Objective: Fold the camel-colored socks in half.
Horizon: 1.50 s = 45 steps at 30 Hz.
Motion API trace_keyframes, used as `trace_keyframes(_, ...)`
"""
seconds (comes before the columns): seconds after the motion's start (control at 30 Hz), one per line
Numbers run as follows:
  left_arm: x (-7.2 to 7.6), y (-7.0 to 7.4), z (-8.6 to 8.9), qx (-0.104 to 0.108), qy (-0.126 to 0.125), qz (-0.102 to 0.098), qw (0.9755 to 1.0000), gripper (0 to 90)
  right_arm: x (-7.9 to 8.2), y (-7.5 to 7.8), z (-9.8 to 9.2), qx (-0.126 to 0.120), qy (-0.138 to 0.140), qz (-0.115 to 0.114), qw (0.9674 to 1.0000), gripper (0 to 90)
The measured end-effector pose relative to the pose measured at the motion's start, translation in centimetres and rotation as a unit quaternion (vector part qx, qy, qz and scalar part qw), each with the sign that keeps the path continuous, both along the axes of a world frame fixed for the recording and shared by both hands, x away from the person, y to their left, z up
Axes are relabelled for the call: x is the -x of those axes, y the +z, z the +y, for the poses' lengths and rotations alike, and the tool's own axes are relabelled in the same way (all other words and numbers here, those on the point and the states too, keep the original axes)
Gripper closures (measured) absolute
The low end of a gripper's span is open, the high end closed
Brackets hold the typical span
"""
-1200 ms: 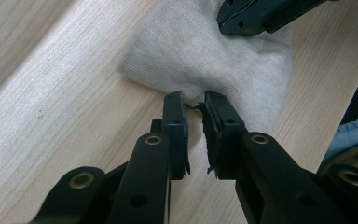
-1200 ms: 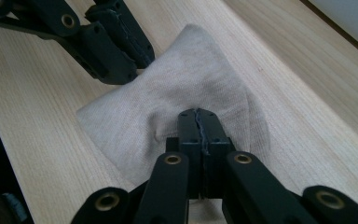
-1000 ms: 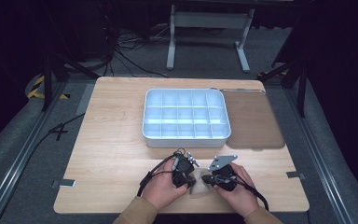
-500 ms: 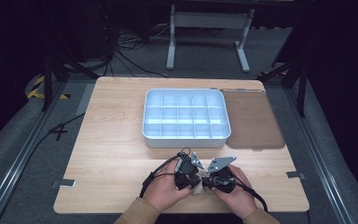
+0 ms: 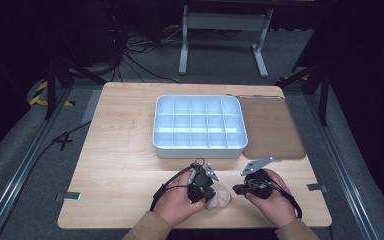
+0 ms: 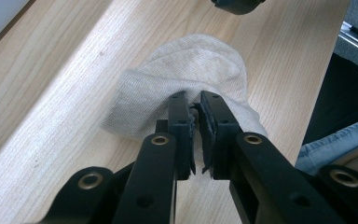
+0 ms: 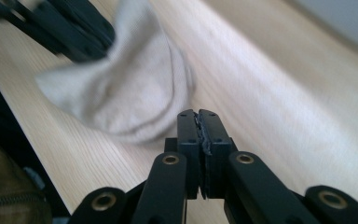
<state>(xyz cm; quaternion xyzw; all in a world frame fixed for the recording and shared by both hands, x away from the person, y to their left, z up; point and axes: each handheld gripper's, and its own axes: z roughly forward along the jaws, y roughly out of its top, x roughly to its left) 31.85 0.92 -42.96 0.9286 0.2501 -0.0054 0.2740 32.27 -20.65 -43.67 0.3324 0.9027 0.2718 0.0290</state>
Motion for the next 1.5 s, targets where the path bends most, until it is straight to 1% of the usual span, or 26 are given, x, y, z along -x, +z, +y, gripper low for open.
trace_keyframes(0.03,0.0,0.0,0.0,0.0,-0.001,-0.001,1.0,82.9,0.0,-0.5,0.1,0.003,0.003,0.01,0.9999,88.5)
trace_keyframes(0.13,-0.1,0.0,-0.2,0.001,-0.003,-0.001,1.0,82.9,0.1,-1.0,0.8,0.004,0.011,0.017,0.9998,88.8)
trace_keyframes(0.27,-0.2,-0.1,-0.6,0.0,-0.006,0.001,1.0,83.2,0.4,-1.3,1.5,0.002,0.013,0.007,0.9999,89.4)
trace_keyframes(0.3,-0.2,-0.1,-0.8,0.002,-0.006,0.0,1.0,83.4,0.6,-1.4,1.7,-0.004,0.014,0.005,0.9999,89.5)
trace_keyframes(0.43,-0.2,-0.3,-1.6,0.001,-0.014,0.001,0.9999,83.9,0.9,-1.6,1.9,-0.015,0.014,0.001,0.9998,89.6)
trace_keyframes(0.5,-0.2,-0.6,-2.0,0.001,-0.02,0.001,0.9998,84.0,1.0,-1.7,1.9,-0.019,0.014,0.003,0.9997,89.5)
trace_keyframes(0.53,-0.2,-0.7,-2.2,-0.003,-0.02,0.004,0.9998,84.0,1.1,-1.8,1.9,-0.02,0.014,0.003,0.9997,89.4)
trace_keyframes(0.57,-0.3,-0.8,-2.3,-0.007,-0.026,0.0,0.9996,84.1,1.1,-1.8,1.9,-0.021,0.013,0.002,0.9997,89.1)
trace_keyframes(0.63,-0.3,-0.9,-2.5,-0.007,-0.028,0.001,0.9996,84.1,1.1,-1.6,1.5,-0.023,0.011,-0.003,0.9997,88.2)
trace_keyframes(0.73,-0.3,-0.9,-2.4,-0.004,-0.028,-0.002,0.9996,83.9,1.1,-0.7,0.9,-0.042,-0.001,-0.018,0.999,88.4)
trace_keyframes(0.77,-0.3,-0.9,-2.3,-0.001,-0.028,-0.003,0.9996,83.8,1.1,-0.4,0.8,-0.047,0.002,-0.022,0.9987,88.7)
trace_keyframes(0.83,-0.3,-0.9,-2.3,0.004,-0.023,0.002,0.9997,83.7,1.3,0.1,1.0,-0.049,0.015,-0.012,0.9986,88.5)
trace_keyframes(0.87,-0.3,-1.0,-2.2,0.007,-0.019,0.004,0.9998,83.8,1.5,0.2,1.3,-0.042,0.026,0.001,0.9988,88.2)
trace_keyframes(0.93,-0.4,-1.0,-2.1,0.012,-0.015,0.006,0.9998,84.2,1.9,0.3,1.8,-0.032,0.047,0.011,0.9983,88.8)
trace_keyframes(0.97,-0.4,-1.0,-2.1,0.011,-0.016,0.009,0.9998,84.3,2.0,0.4,2.0,-0.032,0.054,0.008,0.998,88.9)
trace_keyframes(1.03,-0.5,-1.1,-2.0,0.017,-0.013,0.01,0.9997,84.4,2.3,0.5,2.4,-0.032,0.062,0.011,0.9975,89.0)
trace_keyframes(1.07,-0.5,-1.1,-2.0,0.016,-0.01,0.013,0.9997,84.3,2.4,0.4,2.6,-0.03,0.068,0.014,0.9972,89.0)
trace_keyframes(1.13,-0.5,-1.0,-2.1,0.019,-0.012,0.014,0.9997,84.2,2.5,0.3,2.8,-0.027,0.07,0.017,0.9971,88.8)
trace_keyframes(1.2,-0.4,-1.0,-2.1,0.028,-0.007,0.017,0.9994,82.3,2.5,-0.3,3.2,-0.017,0.071,0.02,0.9971,88.9)
trace_keyframes(1.23,-0.4,-0.9,-2.1,0.029,-0.01,0.018,0.9994,81.0,2.4,-0.6,3.4,-0.01,0.071,0.021,0.9972,89.1)
trace_keyframes(1.27,-0.3,-0.7,-2.0,0.036,-0.013,0.016,0.9991,79.7,2.4,-0.9,3.5,-0.007,0.072,0.025,0.9971,89.2)
trace_keyframes(1.33,-0.2,-0.1,-1.5,0.051,-0.016,0.016,0.9985,77.4,2.3,-1.1,3.6,-0.01,0.071,0.03,0.997,89.4)
trace_keyframes(1.37,-0.1,0.3,-1.2,0.063,-0.013,0.021,0.9977,76.9,2.3,-1.1,3.6,-0.01,0.074,0.031,0.9967,89.4)
trace_keyframes(1.43,0.0,1.2,-0.2,0.081,-0.006,0.034,0.9961,78.4,2.2,-1.2,3.6,-0.008,0.074,0.029,0.9968,89.4)
trace_keyframes(1.47,0.0,1.5,0.3,0.075,-0.002,0.036,0.9965,79.3,2.1,-1.1,3.6,-0.008,0.075,0.033,0.9966,89.4)
trace_keyframes(1.5,0.1,1.6,0.5,0.065,0.002,0.04,0.9971,79.9,2.0,-1.1,3.6,-0.007,0.076,0.035,0.9965,89.4)
